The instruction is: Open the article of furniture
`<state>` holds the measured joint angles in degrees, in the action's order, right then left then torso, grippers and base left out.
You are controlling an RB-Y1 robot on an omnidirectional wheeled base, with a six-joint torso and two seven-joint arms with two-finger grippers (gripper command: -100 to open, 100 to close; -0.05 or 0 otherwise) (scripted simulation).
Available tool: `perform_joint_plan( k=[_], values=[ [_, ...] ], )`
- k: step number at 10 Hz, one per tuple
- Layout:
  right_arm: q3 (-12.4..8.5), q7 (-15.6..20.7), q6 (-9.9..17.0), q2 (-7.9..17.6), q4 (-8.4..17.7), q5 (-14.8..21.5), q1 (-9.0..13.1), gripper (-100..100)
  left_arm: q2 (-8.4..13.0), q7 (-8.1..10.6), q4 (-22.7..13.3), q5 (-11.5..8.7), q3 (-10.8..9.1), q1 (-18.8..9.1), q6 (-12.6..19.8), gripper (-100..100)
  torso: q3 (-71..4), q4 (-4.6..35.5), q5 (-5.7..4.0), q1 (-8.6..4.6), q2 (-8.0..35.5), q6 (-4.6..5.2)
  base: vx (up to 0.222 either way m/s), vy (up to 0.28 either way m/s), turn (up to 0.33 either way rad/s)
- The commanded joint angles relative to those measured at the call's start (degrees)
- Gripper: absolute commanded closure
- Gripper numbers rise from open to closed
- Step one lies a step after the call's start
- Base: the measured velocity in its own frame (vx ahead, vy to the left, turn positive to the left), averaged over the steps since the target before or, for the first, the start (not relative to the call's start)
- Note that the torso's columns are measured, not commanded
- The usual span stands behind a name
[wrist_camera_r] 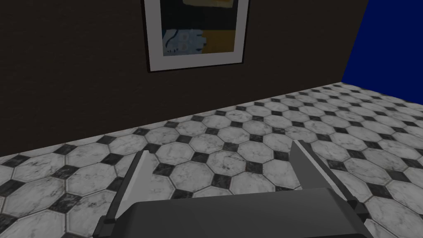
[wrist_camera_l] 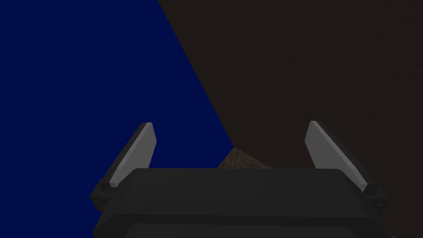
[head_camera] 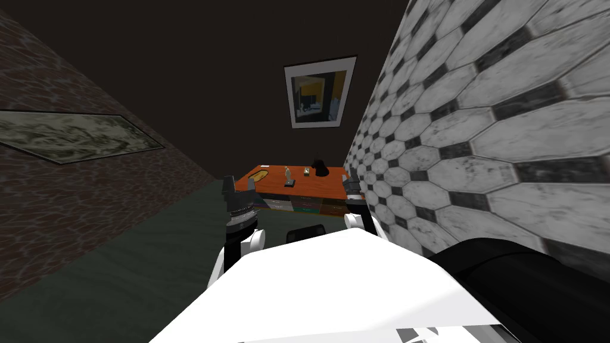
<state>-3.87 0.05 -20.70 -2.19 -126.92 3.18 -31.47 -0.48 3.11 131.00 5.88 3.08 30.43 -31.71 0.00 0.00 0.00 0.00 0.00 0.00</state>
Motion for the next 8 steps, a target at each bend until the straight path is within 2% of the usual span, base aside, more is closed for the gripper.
perform_joint_plan(
  k=[1,8],
  values=[
    [0.00,0.00,0.00,0.00,0.00,0.00,0.00,0,0.00,0.00,0.00,0.00,0.00,0.00,0.00,0,-4.67,2.35,0.00,0.00,2.32,0.00,0.000,0.000,0.000],
    [0.00,0.00,-0.01,0.00,-0.02,0.00,0.00,0,0.00,0.00,0.02,0.00,0.00,0.00,-0.01,0,-62.27,31.14,0.00,0.00,31.16,0.00,0.000,0.000,0.000]
  ],
)
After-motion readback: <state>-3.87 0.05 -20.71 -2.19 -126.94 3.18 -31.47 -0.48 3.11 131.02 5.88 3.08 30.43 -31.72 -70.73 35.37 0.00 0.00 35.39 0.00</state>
